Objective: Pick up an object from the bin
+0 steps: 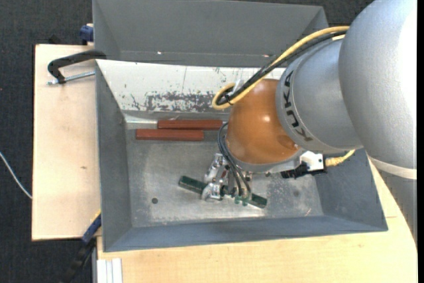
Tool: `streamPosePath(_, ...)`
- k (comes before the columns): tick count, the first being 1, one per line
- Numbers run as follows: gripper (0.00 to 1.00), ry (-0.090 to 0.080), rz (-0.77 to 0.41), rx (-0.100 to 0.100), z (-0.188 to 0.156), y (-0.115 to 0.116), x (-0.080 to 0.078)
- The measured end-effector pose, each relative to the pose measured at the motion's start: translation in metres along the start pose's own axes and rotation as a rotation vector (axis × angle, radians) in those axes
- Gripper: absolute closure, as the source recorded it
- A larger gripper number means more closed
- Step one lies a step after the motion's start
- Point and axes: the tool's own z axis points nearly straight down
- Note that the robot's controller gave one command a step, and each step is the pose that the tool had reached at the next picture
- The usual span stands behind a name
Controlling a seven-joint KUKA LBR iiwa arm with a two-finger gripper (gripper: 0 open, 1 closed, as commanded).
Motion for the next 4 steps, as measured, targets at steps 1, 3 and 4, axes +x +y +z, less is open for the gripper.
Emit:
streamPosePath(1, 1.00, 0.000, 0.000, 0.000, 0.000, 0.000, 0.000)
streamPosePath(3, 1.00, 0.000, 0.000, 0.003, -0.006, 0.000, 0.001)
streamPosePath(4, 1.00, 0.002, 0.001, 0.005, -0.027, -0.002, 0.002)
